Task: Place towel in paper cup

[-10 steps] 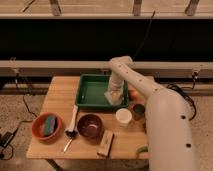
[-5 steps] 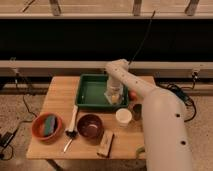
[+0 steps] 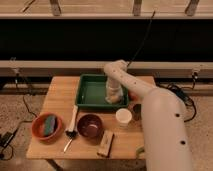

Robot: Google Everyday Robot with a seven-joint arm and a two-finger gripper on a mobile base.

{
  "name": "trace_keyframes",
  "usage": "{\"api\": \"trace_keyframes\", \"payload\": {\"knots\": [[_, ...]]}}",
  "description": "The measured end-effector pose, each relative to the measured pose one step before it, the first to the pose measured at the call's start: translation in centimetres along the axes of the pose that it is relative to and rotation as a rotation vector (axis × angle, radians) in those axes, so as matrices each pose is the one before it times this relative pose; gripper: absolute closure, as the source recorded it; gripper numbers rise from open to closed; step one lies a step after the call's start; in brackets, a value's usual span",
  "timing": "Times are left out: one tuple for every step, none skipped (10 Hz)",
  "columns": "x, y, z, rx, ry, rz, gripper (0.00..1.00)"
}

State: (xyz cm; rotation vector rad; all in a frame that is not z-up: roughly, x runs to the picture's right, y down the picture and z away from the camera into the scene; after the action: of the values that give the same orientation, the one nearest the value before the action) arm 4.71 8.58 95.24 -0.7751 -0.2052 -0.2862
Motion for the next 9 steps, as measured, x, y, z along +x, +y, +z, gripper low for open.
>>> {"api": "trace_keyframes", "payload": {"knots": [[0.097, -0.076, -0.071, 0.00425, 0.00092, 0.00084, 0.99], [0.002, -0.042, 0.011, 0.00099, 0.00102, -0.00050, 1.00], [0.094, -0.014, -0.167, 0.00286, 0.00067, -0.00183, 1.00], [0.158, -0.096, -1.259, 0.01701, -0.00803, -0.00537, 1.00], [0.005, 0.053, -1.045, 0.00825, -0.00651, -0.00299, 1.00], [0.097, 0.067, -1.161, 0.01069, -0.00585, -0.00230, 1.00], [-0.034, 0.013, -1.508, 0.01726, -0.00932, -0.00552, 1.00], [0.102, 0.206, -1.881, 0.02057, -0.00682, -0.00861, 1.00], [-0.047, 0.091, -1.548, 0.02481, -0.00887, -0.01118, 1.00]]}}
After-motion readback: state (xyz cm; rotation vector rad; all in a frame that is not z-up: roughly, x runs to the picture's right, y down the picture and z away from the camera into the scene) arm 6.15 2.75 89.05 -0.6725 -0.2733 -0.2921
